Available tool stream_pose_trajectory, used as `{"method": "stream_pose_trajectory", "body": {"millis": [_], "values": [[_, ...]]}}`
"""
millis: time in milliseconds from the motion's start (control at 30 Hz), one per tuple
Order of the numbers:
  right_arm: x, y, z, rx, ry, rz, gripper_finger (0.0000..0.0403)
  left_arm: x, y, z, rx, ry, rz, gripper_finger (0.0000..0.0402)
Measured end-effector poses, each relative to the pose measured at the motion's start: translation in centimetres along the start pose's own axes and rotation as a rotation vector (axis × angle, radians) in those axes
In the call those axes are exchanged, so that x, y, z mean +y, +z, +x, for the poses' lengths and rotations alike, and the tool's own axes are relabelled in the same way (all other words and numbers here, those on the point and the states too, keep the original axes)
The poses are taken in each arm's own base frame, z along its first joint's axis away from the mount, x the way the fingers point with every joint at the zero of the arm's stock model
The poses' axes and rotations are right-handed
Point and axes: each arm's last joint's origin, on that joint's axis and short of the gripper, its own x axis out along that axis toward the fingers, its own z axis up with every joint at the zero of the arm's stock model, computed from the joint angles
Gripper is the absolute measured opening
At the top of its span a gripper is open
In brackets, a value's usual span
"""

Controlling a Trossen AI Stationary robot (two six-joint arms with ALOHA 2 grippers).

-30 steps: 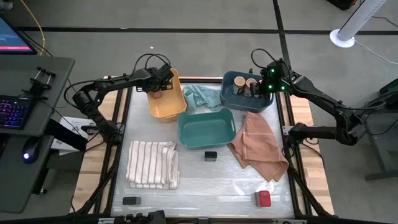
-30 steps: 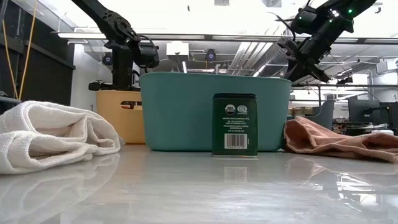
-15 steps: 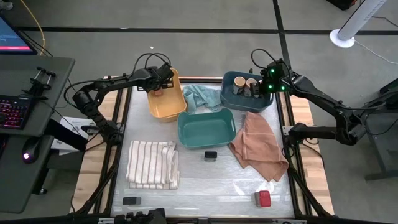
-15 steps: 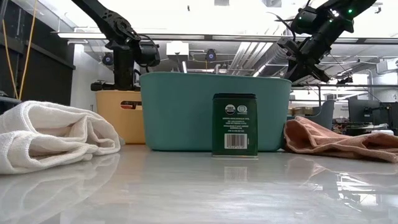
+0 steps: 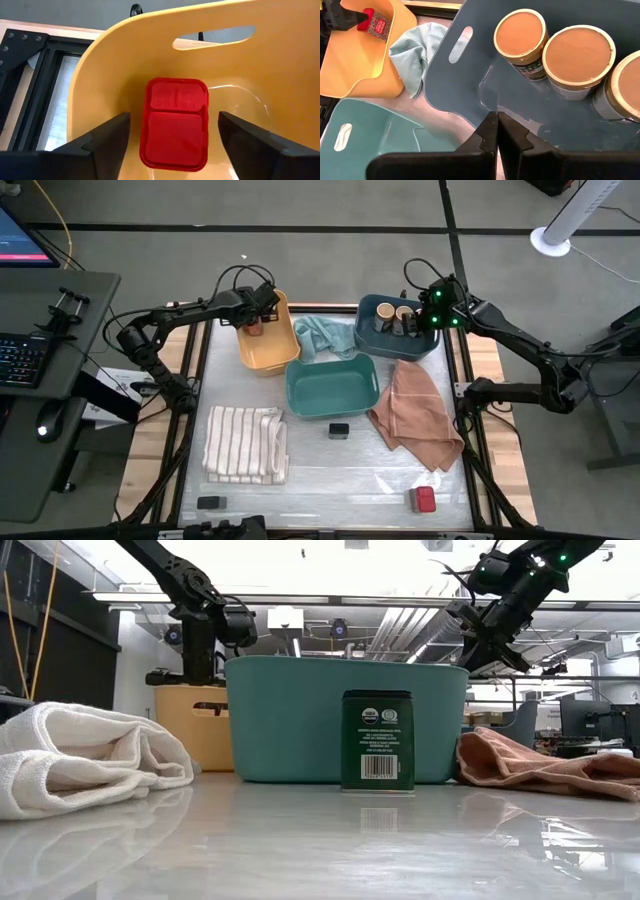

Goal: Sort spices by type
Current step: Adjust the yellow bin on the table

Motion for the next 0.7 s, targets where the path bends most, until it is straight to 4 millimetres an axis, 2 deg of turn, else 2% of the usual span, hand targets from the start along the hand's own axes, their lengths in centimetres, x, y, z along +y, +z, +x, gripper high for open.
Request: {"method": "stream_pose_trajectory", "body": {"millis": [133, 300, 533, 700], "values": [[0.0, 0.0, 0.0, 0.0, 0.0, 0.0, 0.0, 0.1, -0.1, 0.0, 0.012, 0.013, -0.015, 0.0314], [0.0, 0.0, 0.0, 0.003, 0.007, 0.0, 0.0, 0.4, 0.2, -0.8, 0.004, -0.014, -0.047, 0.0322], [0.0, 0.0, 0.0, 0.003, 0.007, 0.0, 0.0, 1.4, 2.1, -4.3, -0.123, -0.173, -0.15, 0.0322], [0.0, 0.0, 0.0, 0.003, 0.006, 0.0, 0.0, 1.1, 3.0, -7.3, -0.153, -0.443, -0.148, 0.0322]]}}
